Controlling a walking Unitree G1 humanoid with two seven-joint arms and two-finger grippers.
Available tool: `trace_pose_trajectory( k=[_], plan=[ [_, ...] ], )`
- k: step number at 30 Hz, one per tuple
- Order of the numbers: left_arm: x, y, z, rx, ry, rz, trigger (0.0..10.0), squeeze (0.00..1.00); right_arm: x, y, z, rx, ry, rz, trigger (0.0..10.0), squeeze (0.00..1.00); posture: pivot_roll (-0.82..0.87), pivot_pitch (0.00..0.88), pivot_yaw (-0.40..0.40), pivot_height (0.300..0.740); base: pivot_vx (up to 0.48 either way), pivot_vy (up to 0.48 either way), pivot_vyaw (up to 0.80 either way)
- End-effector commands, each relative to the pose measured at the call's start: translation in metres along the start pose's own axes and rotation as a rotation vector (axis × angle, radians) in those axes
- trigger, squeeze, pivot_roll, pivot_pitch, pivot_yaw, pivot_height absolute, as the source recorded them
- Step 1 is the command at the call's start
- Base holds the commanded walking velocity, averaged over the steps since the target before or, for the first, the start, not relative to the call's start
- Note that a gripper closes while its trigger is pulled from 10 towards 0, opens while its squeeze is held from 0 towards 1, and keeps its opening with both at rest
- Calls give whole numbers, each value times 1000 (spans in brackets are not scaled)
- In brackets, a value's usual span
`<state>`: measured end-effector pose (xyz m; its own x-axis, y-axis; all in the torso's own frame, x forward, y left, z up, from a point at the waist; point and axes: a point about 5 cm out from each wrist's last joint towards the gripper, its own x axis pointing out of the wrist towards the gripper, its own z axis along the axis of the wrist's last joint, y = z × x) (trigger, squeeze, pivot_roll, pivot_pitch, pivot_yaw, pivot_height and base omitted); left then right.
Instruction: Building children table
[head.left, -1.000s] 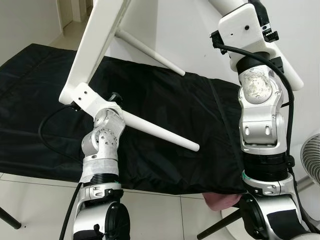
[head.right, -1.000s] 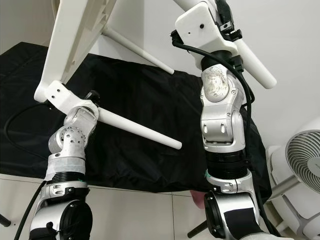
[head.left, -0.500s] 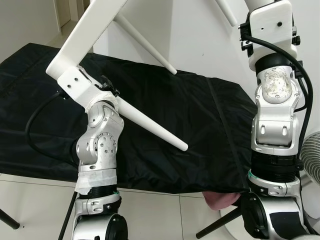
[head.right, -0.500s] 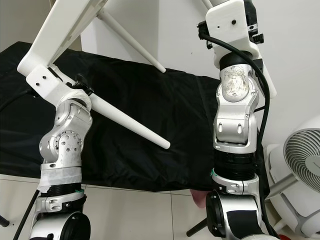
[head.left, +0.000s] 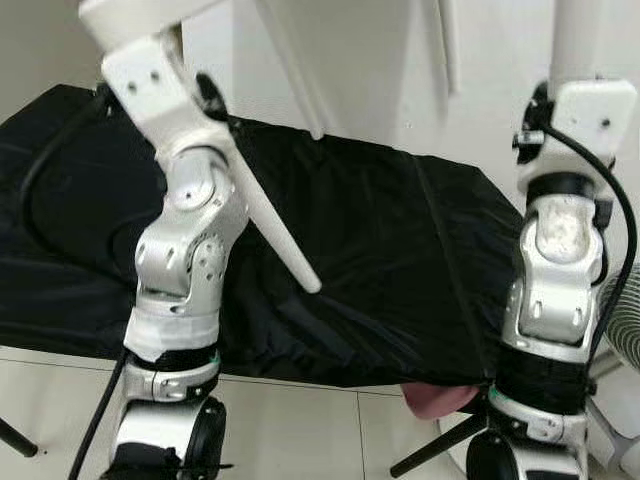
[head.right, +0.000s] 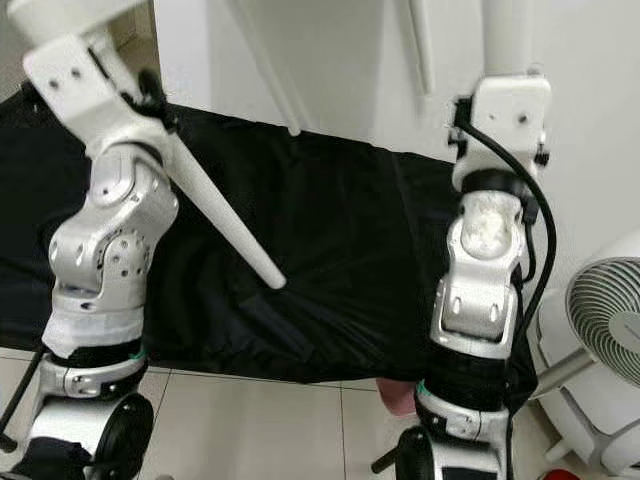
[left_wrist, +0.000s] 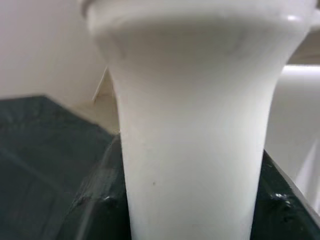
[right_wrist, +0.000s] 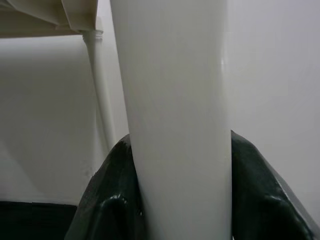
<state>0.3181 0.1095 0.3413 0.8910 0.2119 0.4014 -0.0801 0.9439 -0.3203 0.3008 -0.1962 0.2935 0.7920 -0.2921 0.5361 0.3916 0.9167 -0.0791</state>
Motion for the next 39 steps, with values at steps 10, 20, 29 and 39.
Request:
trace_pose_trajectory(
  k=[10,20,29,39],
  plan=[
    [-7,-54,46,-60,-156,-442,0,0,-52,40,-116,413,543,238,0,0,17,17,-148,740,0,0,0],
    [-8,-48,15,-15,-2,-476,10000,176,-70,60,-127,402,602,360,10000,1000,21,20,-146,740,0,0,0],
    [-10,-40,-3,55,71,-509,10000,0,-71,63,-124,405,520,389,10000,827,39,17,-134,740,0,0,0],
    [-29,-14,-35,218,191,-588,10000,0,-75,56,-126,391,482,393,10000,0,46,8,-118,740,0,0,0]
  ],
)
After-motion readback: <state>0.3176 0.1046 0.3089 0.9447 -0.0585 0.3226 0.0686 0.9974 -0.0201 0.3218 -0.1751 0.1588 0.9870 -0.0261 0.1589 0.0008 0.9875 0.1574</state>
